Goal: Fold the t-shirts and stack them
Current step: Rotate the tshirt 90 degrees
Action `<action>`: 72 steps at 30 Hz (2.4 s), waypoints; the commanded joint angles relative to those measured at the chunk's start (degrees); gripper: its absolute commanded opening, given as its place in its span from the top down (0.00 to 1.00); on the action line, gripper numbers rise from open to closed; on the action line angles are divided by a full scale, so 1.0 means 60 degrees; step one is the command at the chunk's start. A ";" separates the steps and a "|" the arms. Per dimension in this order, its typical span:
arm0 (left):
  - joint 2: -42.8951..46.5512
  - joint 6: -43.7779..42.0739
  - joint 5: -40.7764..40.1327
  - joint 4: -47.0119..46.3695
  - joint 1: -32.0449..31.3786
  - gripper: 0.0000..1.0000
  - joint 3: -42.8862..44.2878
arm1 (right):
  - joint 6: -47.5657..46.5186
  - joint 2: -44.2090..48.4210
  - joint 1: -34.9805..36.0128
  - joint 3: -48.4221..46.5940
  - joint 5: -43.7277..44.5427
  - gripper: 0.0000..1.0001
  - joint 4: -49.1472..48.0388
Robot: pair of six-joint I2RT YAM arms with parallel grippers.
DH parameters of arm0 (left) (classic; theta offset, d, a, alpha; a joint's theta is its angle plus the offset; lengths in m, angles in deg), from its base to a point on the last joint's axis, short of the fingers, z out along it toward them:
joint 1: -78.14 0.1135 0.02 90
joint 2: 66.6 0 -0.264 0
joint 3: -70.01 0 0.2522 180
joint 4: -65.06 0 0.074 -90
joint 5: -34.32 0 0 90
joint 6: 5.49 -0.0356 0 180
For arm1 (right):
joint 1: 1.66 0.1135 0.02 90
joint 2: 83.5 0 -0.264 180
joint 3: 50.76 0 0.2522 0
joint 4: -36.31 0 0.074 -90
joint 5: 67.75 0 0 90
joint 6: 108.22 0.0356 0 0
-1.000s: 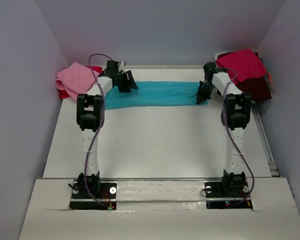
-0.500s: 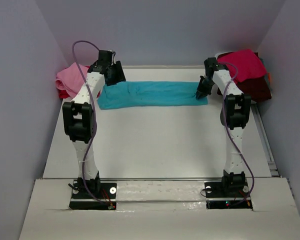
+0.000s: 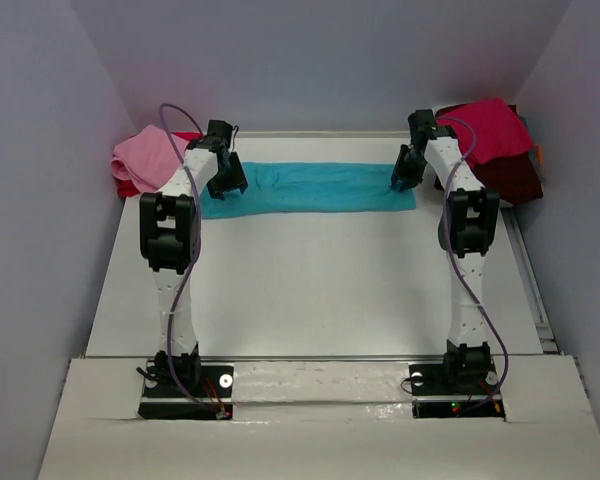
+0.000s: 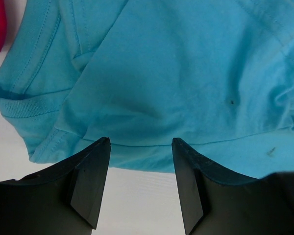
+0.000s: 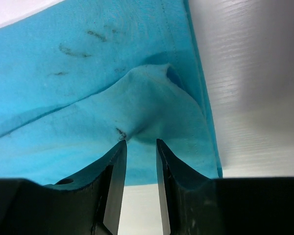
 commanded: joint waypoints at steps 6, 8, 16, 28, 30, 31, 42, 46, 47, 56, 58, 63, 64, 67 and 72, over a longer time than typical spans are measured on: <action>-0.0658 0.0201 -0.0618 0.0855 0.0082 0.36 0.0899 | -0.0259 0.0059 0.0009 0.0524 0.0833 0.64 -0.0342; -0.0805 0.0216 -0.0662 0.0855 0.0170 0.36 0.0957 | -0.0288 0.0133 0.0009 0.0743 0.0892 0.64 -0.0415; -0.1741 0.0201 -0.0823 0.1294 0.0170 0.36 0.1821 | -0.0288 0.0088 0.0009 0.1110 0.1083 0.65 -0.0284; -0.2709 0.0011 -0.1146 0.1719 0.0170 0.33 0.2891 | -0.0259 0.0996 0.0009 0.3115 0.0863 0.66 -0.0401; -0.2811 0.0025 -0.1146 0.1632 0.0170 0.33 0.2906 | -0.0259 0.1274 0.0009 0.3584 0.0790 0.66 -0.0415; -0.2884 -0.0004 -0.1146 0.1617 0.0170 0.33 0.2906 | -0.0303 0.1333 0.0111 0.3847 0.0688 0.67 -0.0372; -0.3515 -0.0165 -0.1395 0.1690 -0.0093 0.34 0.3887 | -0.0450 0.2957 0.1180 0.6221 0.0160 0.68 -0.0239; -0.3676 -0.0180 -0.1336 0.1690 -0.0269 0.34 0.4004 | -0.0288 0.3545 0.1546 0.6983 -0.0104 0.68 -0.0327; -0.3705 -0.0194 -0.1336 0.1676 -0.0356 0.34 0.4019 | -0.0259 0.3662 0.1649 0.7086 -0.0162 0.68 -0.0327; -0.3793 -0.0516 -0.1687 0.1734 -0.0752 0.34 0.4092 | -0.0200 0.4746 0.2893 0.8170 -0.0645 0.68 -0.0181; -0.3837 -0.0648 -0.1892 0.1807 -0.0869 0.34 0.4151 | -0.0215 0.5025 0.3084 0.8463 -0.0689 0.68 -0.0050; -0.3954 -0.1073 -0.2565 0.1968 -0.1191 0.34 0.4268 | -0.0171 0.5683 0.3714 0.9020 -0.1026 0.68 0.0141; -0.3954 -0.1175 -0.2799 0.2012 -0.1308 0.34 0.4283 | -0.0171 0.5858 0.3933 0.9194 -0.1099 0.68 0.0156; -0.3998 -0.1307 -0.3034 0.2115 -0.1528 0.34 0.4356 | -0.0142 0.6079 0.4387 0.9430 -0.1202 0.68 0.0317; -0.3940 -0.1220 -0.3109 0.2100 -0.1749 0.33 0.4371 | 0.0107 0.6693 0.4667 0.9709 -0.0881 0.68 0.0274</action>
